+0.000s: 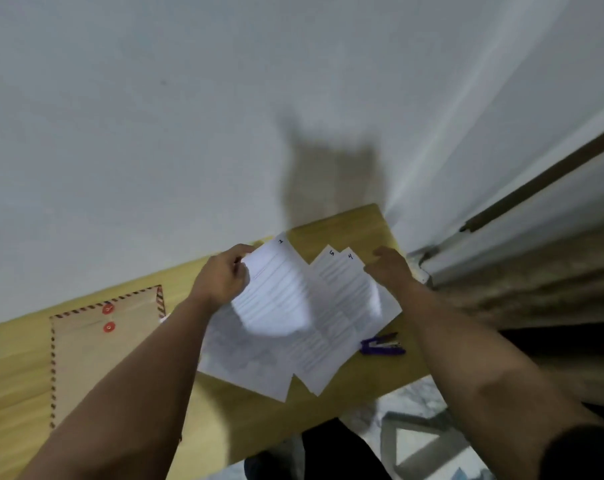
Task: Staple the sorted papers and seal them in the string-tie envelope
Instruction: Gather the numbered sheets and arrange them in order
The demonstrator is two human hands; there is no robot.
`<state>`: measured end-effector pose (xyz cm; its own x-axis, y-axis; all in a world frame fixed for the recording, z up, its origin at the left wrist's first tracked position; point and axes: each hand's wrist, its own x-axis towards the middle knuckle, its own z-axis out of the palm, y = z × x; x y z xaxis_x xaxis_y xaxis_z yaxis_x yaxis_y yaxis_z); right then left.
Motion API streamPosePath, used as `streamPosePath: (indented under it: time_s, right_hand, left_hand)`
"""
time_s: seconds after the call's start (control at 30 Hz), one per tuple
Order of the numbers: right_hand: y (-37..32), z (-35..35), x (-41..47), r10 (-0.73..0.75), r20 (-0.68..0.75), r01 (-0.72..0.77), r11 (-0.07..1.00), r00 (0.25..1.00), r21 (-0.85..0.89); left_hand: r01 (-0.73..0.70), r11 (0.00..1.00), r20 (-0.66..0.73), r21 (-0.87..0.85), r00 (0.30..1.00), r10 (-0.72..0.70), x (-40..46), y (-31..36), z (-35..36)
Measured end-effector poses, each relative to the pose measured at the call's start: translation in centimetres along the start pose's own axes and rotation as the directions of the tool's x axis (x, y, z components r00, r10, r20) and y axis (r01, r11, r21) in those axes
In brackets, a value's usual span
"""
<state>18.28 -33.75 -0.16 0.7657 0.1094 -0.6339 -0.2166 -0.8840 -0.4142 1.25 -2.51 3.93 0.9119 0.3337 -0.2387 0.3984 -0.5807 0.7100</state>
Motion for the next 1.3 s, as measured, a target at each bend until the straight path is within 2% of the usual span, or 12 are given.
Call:
streamPosePath:
  time_s: [0.07,0.23,0.43,0.63,0.77,1.0,1.2,1.3]
  right_hand:
    - [1.9,1.3,2.0,0.026,0.020,-0.024,0.994,0.999,-0.107]
    - [2.1,3.6,3.4,-0.013,-0.098,-0.019,0.947,0.995,-0.320]
    - [1.8,3.7,3.5,0.000,-0.115,-0.028,0.970,0.993,-0.239]
    - [1.2,3.6,3.1,-0.048,-0.079,0.024,0.962,0.996,-0.271]
    - [0.7,3.2,1.5,-0.075,-0.166,0.043,0.981,0.983,-0.190]
    - [-1.8,2.2,-5.0,-0.285,-0.275,0.274,0.958,0.918,-0.079]
    - [-6.1,0.8,-12.1,-0.433,-0.327,0.452,0.892,0.840,-0.019]
    - [-9.1,-0.3,-16.0,-0.508,-0.381,0.555,0.831,0.773,0.019]
  left_hand:
    - [0.020,0.999,0.033,0.039,0.999,-0.022,1.8,-0.4,1.6]
    - [0.013,0.996,0.101,0.088,0.995,-0.022,4.4,-0.5,3.4]
    - [0.013,0.997,0.108,0.080,0.994,-0.022,5.4,-0.3,3.6]
    - [0.025,0.999,0.089,0.033,0.996,-0.028,4.4,-0.1,2.7]
    - [0.003,1.000,0.080,0.018,0.997,-0.004,2.5,-0.3,1.8]
    - [-0.077,0.997,0.000,0.018,0.997,0.077,-3.5,0.3,-1.5]
    - [-0.137,0.988,-0.121,0.072,0.982,0.145,-10.0,1.1,-6.0]
    - [-0.181,0.981,-0.199,0.065,0.961,0.191,-13.1,1.4,-8.6]
